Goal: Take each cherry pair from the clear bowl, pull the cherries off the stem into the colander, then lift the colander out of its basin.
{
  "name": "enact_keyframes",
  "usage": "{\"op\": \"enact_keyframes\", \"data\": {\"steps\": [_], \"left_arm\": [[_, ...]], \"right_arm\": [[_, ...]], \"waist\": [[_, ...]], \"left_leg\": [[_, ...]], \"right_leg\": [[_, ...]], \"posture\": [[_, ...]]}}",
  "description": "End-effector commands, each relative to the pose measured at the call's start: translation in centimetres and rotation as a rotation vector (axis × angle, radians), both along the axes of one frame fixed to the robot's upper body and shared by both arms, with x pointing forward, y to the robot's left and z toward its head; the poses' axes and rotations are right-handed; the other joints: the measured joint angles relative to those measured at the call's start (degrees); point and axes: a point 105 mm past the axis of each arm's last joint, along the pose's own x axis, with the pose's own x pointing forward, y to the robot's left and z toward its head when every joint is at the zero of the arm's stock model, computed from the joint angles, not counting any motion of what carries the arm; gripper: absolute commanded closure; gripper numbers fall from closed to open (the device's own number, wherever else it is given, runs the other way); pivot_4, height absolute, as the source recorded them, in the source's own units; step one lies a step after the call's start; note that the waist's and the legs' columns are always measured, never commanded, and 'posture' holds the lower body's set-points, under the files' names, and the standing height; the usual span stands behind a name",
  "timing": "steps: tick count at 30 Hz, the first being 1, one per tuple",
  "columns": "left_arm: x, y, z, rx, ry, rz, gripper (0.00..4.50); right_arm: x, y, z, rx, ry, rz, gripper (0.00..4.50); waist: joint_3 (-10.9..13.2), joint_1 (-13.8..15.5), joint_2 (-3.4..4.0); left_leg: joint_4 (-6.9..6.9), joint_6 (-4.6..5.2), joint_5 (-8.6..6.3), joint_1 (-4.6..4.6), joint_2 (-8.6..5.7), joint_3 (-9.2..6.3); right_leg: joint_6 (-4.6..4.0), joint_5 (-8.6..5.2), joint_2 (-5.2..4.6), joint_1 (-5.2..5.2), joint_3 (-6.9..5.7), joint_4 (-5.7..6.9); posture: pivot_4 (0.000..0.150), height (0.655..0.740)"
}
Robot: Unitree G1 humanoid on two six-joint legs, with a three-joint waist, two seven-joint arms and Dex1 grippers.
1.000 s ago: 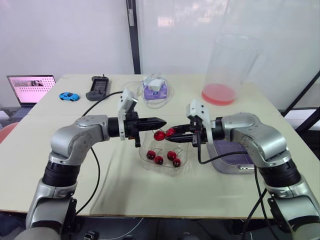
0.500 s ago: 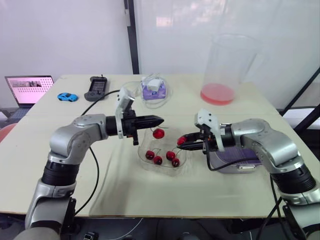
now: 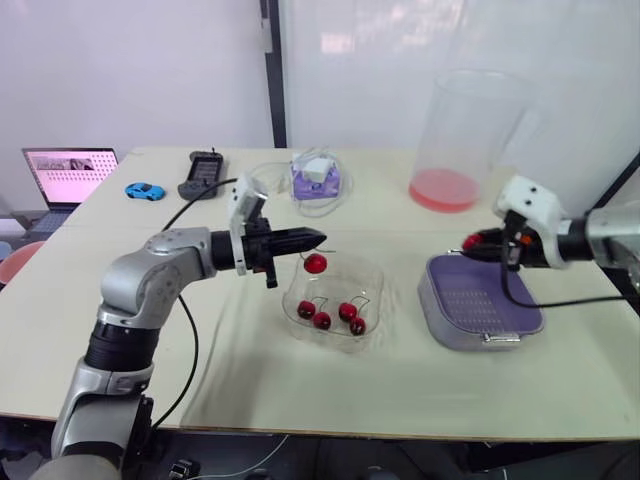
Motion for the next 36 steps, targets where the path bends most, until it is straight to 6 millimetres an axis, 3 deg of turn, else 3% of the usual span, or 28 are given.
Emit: {"op": "enact_keyframes", "data": {"steps": [1, 5, 8, 13, 17, 20, 22, 27, 36], "left_arm": [[-0.2, 0.1, 1.0, -0.026, -0.054, 0.0, 4.5], [-0.1, -0.1, 1.0, -0.033, -0.057, 0.004, 4.5], [-0.1, -0.1, 1.1, -0.036, -0.06, 0.007, 4.5], [-0.1, 0.0, 1.2, -0.044, -0.056, 0.012, 4.5], [0.0, 0.1, 1.3, -0.054, -0.053, 0.017, 4.5], [0.1, 0.0, 1.6, -0.065, -0.051, 0.011, 4.5], [0.1, 0.0, 1.7, -0.07, -0.05, 0.007, 4.5], [0.0, -0.4, 1.6, -0.087, -0.032, -0.009, 4.5], [0.0, -1.0, 1.3, -0.08, -0.027, -0.025, 4.5]], "right_arm": [[0.1, -0.7, -1.1, -0.083, -0.006, 0.012, 3.5], [0.3, -1.4, -3.8, -0.132, 0.033, 0.009, 3.5], [0.3, -1.6, -3.4, -0.142, 0.03, 0.007, 2.51], [0.0, -1.5, -1.0, -0.107, -0.003, 0.009, 0.04], [-0.8, -0.5, 2.2, -0.008, -0.026, 0.044, 0.04], [-1.6, 2.6, 5.0, 0.136, -0.064, 0.153, 0.04], [-2.2, 5.3, 5.9, 0.223, -0.072, 0.25, 0.04], [-2.7, 12.0, 4.1, 0.396, 0.018, 0.393, 0.04], [-1.3, 17.8, 1.0, 0.448, 0.034, 0.46, 0.04]], "waist": [[0.01, -0.29, 0.03], [0.01, -0.73, 0.03], [0.03, -0.84, 0.06], [0.03, -0.91, 0.06], [0.03, -0.85, 0.07], [0.04, -0.9, 0.07], [0.03, -1.08, 0.07], [0.02, -1.0, 0.04], [0.02, -0.84, 0.05]], "left_leg": [[0.0, 0.0, 0.0, 0.01, 0.0, 0.0], [-0.01, -0.01, 0.01, 0.0, 0.0, 0.0], [0.0, -0.03, 0.02, -0.01, 0.0, 0.0], [0.0, -0.06, 0.03, 0.0, 0.0, -0.01], [-0.01, -0.05, 0.03, -0.01, -0.01, -0.01], [-0.02, -0.05, 0.03, 0.0, 0.0, -0.02], [-0.03, -0.05, 0.03, 0.0, 0.02, -0.03], [-0.02, -0.05, 0.03, 0.0, 0.03, -0.07], [0.03, -0.06, 0.04, -0.06, -0.02, -0.09]], "right_leg": [[0.0, 0.0, 0.0, -0.01, 0.01, 0.01], [0.0, 0.0, -0.01, -0.01, 0.0, 0.01], [0.0, 0.0, -0.01, -0.01, 0.0, 0.02], [0.0, 0.0, -0.01, 0.0, 0.0, 0.02], [0.0, 0.0, -0.01, 0.0, 0.0, 0.01], [0.0, 0.0, -0.01, 0.0, 0.0, 0.01], [0.0, 0.0, 0.02, 0.0, -0.01, 0.01], [0.0, 0.0, 0.04, 0.02, -0.02, 0.03], [0.01, 0.0, -0.02, -0.01, -0.06, 0.05]], "posture": [[0.15, 0.7332], [0.15, 0.7332], [0.15, 0.7332], [0.15, 0.7332], [0.15, 0.7332], [0.15, 0.7332], [0.15, 0.7332], [0.15, 0.7332], [0.15, 0.7332]]}}
